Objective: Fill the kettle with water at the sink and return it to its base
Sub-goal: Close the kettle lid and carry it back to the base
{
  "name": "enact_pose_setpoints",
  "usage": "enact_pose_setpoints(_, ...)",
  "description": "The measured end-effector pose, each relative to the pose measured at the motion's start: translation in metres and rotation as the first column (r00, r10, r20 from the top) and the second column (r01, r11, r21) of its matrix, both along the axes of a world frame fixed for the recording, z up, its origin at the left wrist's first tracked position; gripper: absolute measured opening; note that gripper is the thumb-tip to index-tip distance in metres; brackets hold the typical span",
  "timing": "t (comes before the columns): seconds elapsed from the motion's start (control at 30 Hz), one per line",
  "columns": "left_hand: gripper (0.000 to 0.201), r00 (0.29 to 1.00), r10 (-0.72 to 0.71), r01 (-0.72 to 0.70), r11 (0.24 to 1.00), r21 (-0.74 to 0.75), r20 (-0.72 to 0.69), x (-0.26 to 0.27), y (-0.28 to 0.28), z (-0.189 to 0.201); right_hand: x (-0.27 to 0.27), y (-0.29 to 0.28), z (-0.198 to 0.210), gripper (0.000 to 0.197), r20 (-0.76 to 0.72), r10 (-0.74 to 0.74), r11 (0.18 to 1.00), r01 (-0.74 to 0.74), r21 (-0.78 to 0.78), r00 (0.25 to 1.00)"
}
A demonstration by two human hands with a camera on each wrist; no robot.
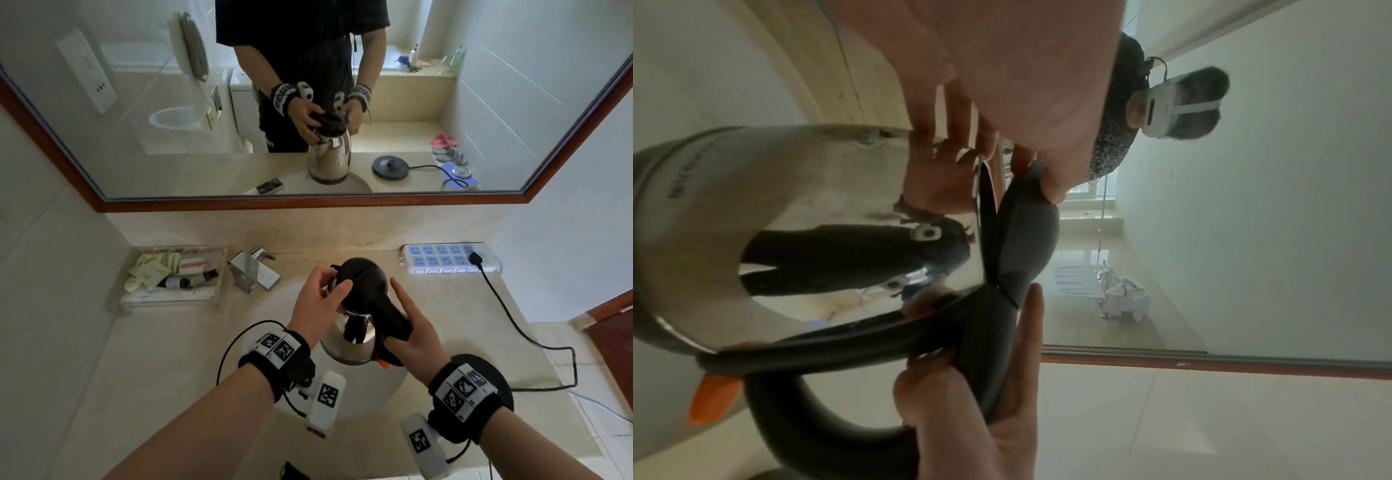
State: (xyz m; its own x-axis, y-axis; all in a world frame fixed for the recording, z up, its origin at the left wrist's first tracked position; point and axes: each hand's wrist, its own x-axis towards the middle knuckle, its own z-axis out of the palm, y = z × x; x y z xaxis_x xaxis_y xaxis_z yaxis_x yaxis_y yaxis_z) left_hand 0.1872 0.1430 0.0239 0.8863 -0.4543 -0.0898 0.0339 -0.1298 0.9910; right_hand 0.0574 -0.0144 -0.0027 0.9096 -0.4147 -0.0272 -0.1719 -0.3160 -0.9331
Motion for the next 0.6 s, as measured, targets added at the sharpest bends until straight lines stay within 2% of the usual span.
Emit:
enact_pose_setpoints(0.27, 0.028, 0.999, -0.042, 0.041, 0.999, -0.024, -0.035, -0.005, -0.012, 0.006, -0.017, -0.011, 0.001, 0.102, 0.057, -0.066, 0.997, 0.067, -0.028, 0.996)
enact_pose_setpoints(0.4, 0.024, 0.998, -0.060, 0.061, 0.998, 0.024, -0.031, -0.006, -0.022, 0.005, -0.030, -0.018, 0.007, 0.104, 0.055, -0.095, 0.995, 0.095, 0.010, 0.994)
enact_pose_setpoints(0.5, 0.035, 0.992, -0.089, 0.090, 0.996, 0.011, -0.087, -0.009, -0.033, 0.003, -0.044, -0.026, 0.007, 0.103, 0.053, -0.137, 0.990, 0.134, 0.050, 0.989)
enact_pose_setpoints(0.57, 0.051, 0.972, -0.168, 0.173, 0.985, 0.013, -0.165, -0.015, -0.044, 0.004, -0.056, -0.031, 0.010, 0.102, 0.050, -0.150, 0.987, 0.147, 0.058, 0.987)
enact_pose_setpoints(0.6, 0.050, 0.949, -0.222, 0.227, 0.974, -0.004, -0.226, -0.020, -0.050, 0.007, -0.061, -0.033, 0.013, 0.101, 0.045, -0.154, 0.987, 0.152, 0.047, 0.987)
